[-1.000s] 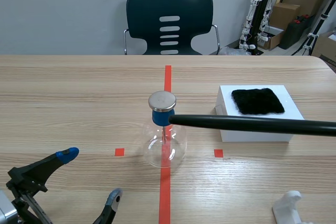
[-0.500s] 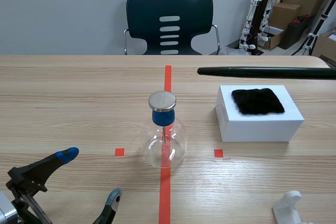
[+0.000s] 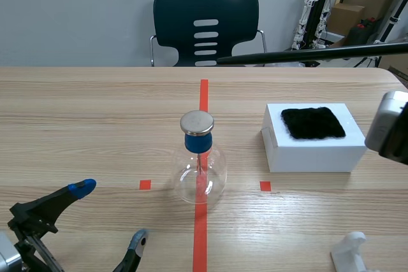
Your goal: Do the electroscope experiment. hold the rod still at the electroscope
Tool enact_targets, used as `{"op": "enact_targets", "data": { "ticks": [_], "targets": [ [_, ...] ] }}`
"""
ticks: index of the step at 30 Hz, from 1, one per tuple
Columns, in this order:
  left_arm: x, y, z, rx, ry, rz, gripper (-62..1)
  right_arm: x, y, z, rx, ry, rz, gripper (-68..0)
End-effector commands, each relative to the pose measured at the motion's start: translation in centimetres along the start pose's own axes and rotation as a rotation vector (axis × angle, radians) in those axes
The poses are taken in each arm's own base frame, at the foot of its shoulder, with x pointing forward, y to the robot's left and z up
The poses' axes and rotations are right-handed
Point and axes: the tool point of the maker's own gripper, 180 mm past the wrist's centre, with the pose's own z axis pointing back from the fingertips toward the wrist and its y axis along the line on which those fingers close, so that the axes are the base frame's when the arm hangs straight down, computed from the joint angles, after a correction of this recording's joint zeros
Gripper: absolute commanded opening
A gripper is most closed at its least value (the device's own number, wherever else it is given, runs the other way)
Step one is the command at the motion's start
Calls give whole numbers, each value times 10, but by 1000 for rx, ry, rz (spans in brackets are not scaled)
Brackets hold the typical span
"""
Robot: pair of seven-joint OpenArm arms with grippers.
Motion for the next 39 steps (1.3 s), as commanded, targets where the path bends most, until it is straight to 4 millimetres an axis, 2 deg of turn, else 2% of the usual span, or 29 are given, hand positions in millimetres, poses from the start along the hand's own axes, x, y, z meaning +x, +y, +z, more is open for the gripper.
{"op": "enact_targets", "data": {
  "ticks": [1,7,15,22,39],
  "targets": [
    [6,1,-2,3,-31,1,14,0,-15,-7,-50,4,17,-665],
    [6,1,-2,2,-30,1,14,16,-17,-18,-53,-19,60,-665],
    [6,1,-2,2,-30,1,14,36,0,-25,-26,-57,138,-665],
    [6,1,-2,2,-30,1,14,35,18,-29,5,-54,176,-665],
    [6,1,-2,2,-30,1,14,35,19,-29,4,-53,178,-665]
  ]
}}
